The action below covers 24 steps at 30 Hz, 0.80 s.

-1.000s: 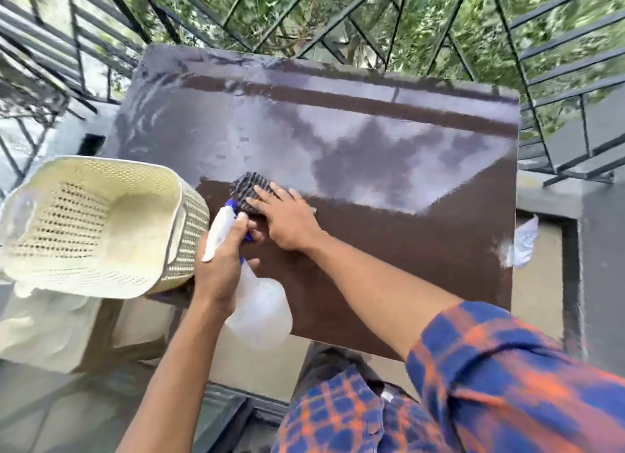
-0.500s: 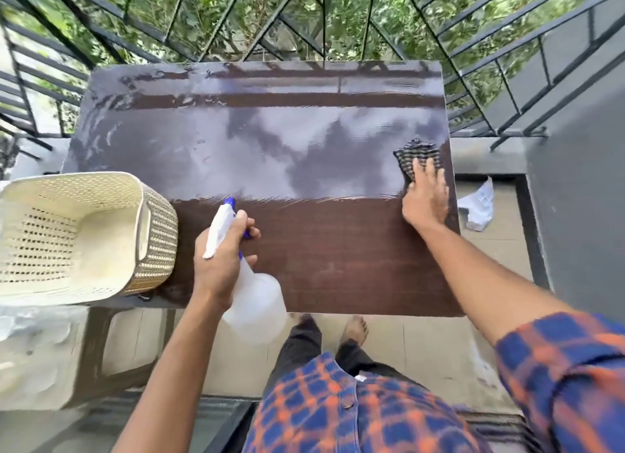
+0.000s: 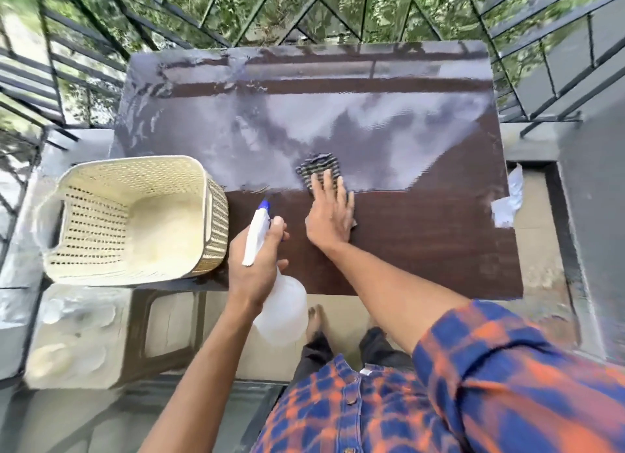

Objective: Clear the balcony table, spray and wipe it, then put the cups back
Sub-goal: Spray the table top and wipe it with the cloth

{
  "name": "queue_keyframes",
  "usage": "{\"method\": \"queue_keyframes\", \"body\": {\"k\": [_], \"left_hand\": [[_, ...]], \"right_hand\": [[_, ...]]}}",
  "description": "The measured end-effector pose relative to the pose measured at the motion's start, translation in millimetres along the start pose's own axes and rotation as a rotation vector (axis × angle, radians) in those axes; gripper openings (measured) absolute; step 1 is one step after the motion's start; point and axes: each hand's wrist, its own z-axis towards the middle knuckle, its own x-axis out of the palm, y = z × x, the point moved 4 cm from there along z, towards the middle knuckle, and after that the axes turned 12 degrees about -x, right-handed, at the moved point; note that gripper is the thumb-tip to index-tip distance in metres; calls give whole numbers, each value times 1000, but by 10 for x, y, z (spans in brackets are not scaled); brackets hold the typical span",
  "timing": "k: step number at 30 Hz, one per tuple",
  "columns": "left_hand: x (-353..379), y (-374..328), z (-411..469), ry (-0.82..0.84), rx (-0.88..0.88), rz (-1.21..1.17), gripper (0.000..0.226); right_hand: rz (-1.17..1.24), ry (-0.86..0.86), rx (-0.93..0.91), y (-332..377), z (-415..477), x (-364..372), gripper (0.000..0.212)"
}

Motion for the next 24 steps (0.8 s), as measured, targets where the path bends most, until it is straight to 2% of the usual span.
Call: {"method": "queue_keyframes", "body": {"k": [3, 6, 8, 9, 11, 15, 17, 20, 24], "left_hand": [[-103, 22, 43, 22, 30, 18, 22], [-136, 29, 103, 74, 28, 15, 20], [-132, 25, 140, 104, 41, 46, 30], [-128, 18, 156, 116, 53, 72, 34], [-93, 2, 182, 142, 65, 114, 32], [47, -67, 181, 203, 67, 155, 22], [129, -95, 169, 239, 85, 180, 22], [212, -115, 156, 272, 86, 207, 19], [298, -116, 134, 316, 88, 229, 23]], "right_hand": [[-7, 72, -268, 321, -294, 252, 63], [-20, 89, -613, 273, -614, 304, 55], [-73, 139, -726, 14, -699, 208, 52], [-93, 133, -711, -165, -678, 110, 51], [-120, 58, -537, -632, -581, -158, 52], [-129, -112, 35, -1906, -506, -793, 56], [-75, -180, 240, -2394, -630, -1071, 57], [-23, -228, 365, -2688, -890, -1213, 59], [-38, -367, 504, -2598, -1423, -1042, 56]]}}
